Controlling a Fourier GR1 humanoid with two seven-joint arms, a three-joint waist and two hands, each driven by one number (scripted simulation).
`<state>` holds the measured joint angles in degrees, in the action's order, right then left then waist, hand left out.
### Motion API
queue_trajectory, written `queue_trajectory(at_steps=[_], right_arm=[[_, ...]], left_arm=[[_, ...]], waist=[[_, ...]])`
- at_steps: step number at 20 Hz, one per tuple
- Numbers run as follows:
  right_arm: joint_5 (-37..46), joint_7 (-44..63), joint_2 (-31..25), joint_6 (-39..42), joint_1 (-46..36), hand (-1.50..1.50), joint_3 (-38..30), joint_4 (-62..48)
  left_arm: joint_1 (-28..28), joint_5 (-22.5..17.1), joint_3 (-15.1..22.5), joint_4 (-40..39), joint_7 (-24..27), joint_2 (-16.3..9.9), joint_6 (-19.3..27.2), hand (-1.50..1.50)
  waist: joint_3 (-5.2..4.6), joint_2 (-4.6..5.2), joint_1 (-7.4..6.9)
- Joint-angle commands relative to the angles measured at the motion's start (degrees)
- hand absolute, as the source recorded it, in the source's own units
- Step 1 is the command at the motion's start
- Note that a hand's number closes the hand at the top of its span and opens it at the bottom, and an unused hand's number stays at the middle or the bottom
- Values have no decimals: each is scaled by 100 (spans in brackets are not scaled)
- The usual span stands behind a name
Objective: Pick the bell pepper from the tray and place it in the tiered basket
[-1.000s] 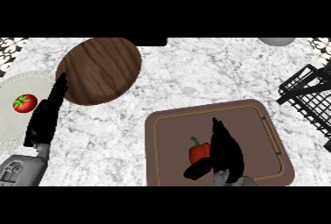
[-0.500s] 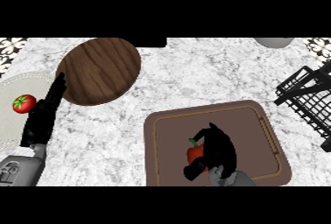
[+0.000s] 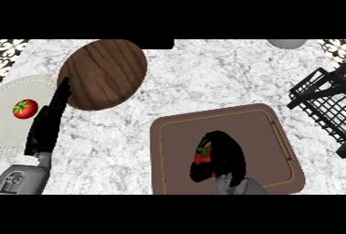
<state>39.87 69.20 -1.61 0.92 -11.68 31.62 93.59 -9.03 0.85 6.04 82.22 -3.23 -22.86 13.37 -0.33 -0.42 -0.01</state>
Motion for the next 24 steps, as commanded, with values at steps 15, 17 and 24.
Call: queue_trajectory(at_steps=[15, 17, 24], right_arm=[[3138, 599, -737, -1578, -3512, 150, -3104, -2067], [3630, 772, -728, -1667, -3991, 150, -3231, -2363], [4791, 950, -1013, -915, -5447, 150, -3663, -3504]], left_arm=[[-318, 10, 19, 44, -96, -54, -252, 0], [-249, 31, 58, 6, 35, 38, -216, 0], [-391, 106, 46, -160, -110, 163, -126, 0]], waist=[[15, 137, -296], [9, 148, -370], [16, 105, -228]])
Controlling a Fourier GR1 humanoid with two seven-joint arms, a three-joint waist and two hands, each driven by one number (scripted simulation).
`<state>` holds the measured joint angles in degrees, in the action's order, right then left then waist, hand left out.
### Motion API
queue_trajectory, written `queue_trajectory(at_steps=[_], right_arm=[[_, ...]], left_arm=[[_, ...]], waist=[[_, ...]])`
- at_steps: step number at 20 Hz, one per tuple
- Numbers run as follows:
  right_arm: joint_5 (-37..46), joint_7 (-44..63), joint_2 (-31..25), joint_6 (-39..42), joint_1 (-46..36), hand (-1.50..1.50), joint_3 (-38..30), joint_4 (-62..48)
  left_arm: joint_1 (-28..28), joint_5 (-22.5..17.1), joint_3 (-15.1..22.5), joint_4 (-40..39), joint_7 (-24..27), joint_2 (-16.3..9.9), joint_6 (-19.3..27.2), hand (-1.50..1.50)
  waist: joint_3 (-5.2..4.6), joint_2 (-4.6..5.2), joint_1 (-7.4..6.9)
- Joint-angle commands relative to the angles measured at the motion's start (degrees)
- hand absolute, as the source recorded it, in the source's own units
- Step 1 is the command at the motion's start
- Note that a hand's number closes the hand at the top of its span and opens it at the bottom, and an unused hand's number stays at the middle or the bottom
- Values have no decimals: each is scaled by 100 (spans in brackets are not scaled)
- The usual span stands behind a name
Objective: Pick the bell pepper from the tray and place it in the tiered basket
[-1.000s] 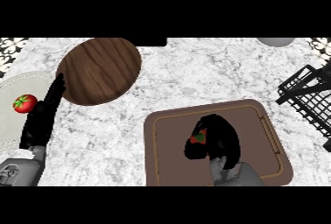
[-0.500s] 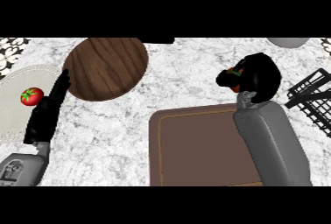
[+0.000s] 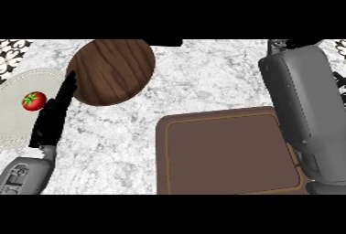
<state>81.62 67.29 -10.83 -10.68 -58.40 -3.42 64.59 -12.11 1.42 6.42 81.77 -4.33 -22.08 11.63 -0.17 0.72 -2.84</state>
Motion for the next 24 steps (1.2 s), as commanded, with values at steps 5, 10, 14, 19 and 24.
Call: queue_trajectory(at_steps=[5, 10, 14, 19, 24], right_arm=[[449, 657, -359, 863, -1310, 150, -678, -1139], [99, -21, -663, 187, -1277, 150, -1245, -1320], [262, -345, -930, 536, -1176, 150, -1178, -1682], [728, -434, -1427, 873, -834, 150, -1067, -2083], [1002, -562, -1861, 1335, -473, 150, -974, -2064]], left_arm=[[-10, 26, -168, -183, 20, 18, 18, 0], [188, 96, -146, 82, 2, 55, -3, 0], [269, 130, -192, 130, 14, 82, -80, 0], [322, 153, -259, 107, 108, 79, -65, 0], [350, 87, -431, 66, 90, -2, -148, 0]], waist=[[11, -46, 165], [18, -58, 202], [17, -67, 219], [14, -67, 255], [14, -89, 318]])
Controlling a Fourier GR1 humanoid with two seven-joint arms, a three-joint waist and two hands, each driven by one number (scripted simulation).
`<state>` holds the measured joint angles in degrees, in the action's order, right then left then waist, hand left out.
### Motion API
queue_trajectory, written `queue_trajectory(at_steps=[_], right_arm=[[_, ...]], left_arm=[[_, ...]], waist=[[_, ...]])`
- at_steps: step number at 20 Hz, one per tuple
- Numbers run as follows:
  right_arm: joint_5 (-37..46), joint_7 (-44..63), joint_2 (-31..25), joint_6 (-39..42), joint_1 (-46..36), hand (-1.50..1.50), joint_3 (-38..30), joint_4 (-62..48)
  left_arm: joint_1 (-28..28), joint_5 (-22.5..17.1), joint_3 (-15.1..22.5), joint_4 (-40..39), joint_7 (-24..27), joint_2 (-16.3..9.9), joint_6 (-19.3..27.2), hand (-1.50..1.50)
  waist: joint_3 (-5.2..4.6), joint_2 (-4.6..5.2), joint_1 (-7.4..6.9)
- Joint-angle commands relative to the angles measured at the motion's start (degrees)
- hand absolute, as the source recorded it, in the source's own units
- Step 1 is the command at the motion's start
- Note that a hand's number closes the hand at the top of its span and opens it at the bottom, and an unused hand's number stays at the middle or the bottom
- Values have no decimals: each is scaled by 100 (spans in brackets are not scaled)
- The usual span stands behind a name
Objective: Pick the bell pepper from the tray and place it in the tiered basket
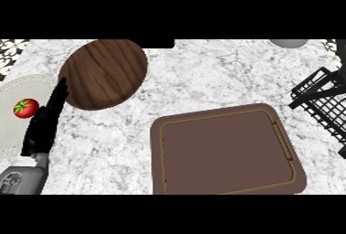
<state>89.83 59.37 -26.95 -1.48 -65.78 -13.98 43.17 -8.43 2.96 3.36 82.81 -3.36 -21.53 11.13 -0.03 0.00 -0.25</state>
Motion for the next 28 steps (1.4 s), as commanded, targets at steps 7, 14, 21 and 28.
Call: queue_trajectory(at_steps=[7, 14, 21, 28], right_arm=[[-401, -595, -697, 692, 726, 150, -269, 535], [-1207, -1045, -728, 895, 1526, 150, -697, 1327], [-2043, -443, 25, 94, 1995, 150, -1564, 1695], [-2258, -834, -122, -420, 2430, -150, -1663, 1990]], left_arm=[[245, 52, -142, 119, -1, 46, -165, 0], [-120, 190, -239, -555, 436, 328, -69, 0], [3, 209, -230, -50, 10, 221, -187, 0], [-4, 282, -248, 175, -171, 230, -243, 0]], waist=[[3, -9, 18], [1, -4, 87], [11, -32, 86], [9, -4, 20]])
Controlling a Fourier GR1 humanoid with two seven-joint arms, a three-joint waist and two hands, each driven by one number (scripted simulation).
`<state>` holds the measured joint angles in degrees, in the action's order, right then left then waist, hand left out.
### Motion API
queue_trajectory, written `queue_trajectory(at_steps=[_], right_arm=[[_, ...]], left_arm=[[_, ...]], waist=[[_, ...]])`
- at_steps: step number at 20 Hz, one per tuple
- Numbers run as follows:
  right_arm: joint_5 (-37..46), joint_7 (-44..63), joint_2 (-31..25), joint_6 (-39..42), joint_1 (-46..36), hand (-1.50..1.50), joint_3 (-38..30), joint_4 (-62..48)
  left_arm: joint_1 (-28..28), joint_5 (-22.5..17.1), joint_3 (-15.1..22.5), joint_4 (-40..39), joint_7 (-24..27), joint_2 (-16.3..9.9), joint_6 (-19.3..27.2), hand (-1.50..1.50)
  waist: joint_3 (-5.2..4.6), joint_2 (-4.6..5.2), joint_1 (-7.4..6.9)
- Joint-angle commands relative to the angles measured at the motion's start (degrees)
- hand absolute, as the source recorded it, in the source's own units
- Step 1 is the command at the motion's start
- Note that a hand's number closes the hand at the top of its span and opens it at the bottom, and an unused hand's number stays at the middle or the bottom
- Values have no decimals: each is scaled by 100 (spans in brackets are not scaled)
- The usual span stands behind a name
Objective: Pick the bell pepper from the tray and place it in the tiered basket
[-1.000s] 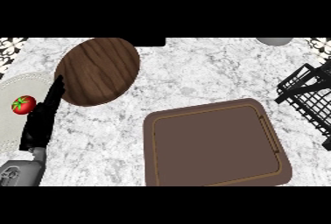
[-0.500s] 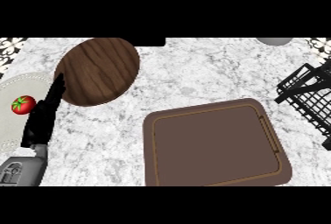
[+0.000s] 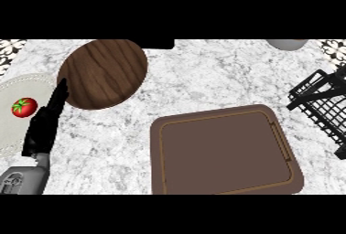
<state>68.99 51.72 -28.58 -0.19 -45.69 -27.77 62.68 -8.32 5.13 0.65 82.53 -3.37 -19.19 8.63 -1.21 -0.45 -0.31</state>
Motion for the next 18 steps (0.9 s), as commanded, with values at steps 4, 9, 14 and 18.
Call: queue_trajectory(at_steps=[4, 9, 14, 18], right_arm=[[-161, -26, 186, -877, 587, -150, -149, 634], [-219, 54, -253, -941, 657, -150, -301, 1308], [-137, 1164, 18, -95, 985, -150, -317, 3030], [-543, 1521, 187, 488, 1449, -150, -832, 4226]], left_arm=[[-209, 84, -66, 15, -211, -24, -40, 0], [168, -5, -130, 395, -145, -62, -194, 0], [5, -25, -402, -214, 271, -154, -256, 0], [162, 178, -138, 104, -84, 102, -38, 0]], waist=[[122, 38, 57], [121, 28, 30], [113, 7, 146], [117, -40, 238]])
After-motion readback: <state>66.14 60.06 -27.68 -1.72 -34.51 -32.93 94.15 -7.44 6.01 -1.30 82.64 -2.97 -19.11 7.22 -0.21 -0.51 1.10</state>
